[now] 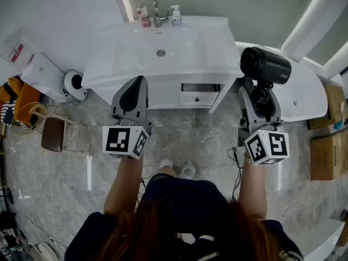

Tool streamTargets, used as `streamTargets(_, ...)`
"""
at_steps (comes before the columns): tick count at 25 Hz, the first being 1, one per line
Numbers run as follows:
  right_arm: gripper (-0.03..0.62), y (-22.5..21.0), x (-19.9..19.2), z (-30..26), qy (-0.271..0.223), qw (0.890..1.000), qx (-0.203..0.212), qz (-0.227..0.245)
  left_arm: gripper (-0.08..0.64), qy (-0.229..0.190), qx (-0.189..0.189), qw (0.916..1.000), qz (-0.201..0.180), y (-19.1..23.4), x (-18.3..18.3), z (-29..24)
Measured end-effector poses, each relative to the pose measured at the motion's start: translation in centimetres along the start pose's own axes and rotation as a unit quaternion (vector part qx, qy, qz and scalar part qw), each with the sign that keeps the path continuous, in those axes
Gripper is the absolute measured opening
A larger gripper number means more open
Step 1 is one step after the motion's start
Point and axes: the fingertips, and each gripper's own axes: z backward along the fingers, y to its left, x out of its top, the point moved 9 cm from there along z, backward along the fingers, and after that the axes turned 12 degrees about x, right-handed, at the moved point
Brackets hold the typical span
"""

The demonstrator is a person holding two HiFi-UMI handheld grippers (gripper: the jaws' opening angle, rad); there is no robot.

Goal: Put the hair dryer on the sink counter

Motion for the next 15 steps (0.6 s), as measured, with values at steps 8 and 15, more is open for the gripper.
streamTargets(8,0.295,-0.7,0.4,1.3,-0.004,1.0,-0.004,-0.014,0.018,0.002,-0.015,0.9998,-0.014,-1.8,0.4,0.2)
streamTargets(15,0.295,-1.0,-0.1,0.5,-0.011,1.0,-0.007,-0.015,0.018,0.005,-0.017,0.9998,-0.008,-1.6,-0.3,-0.8)
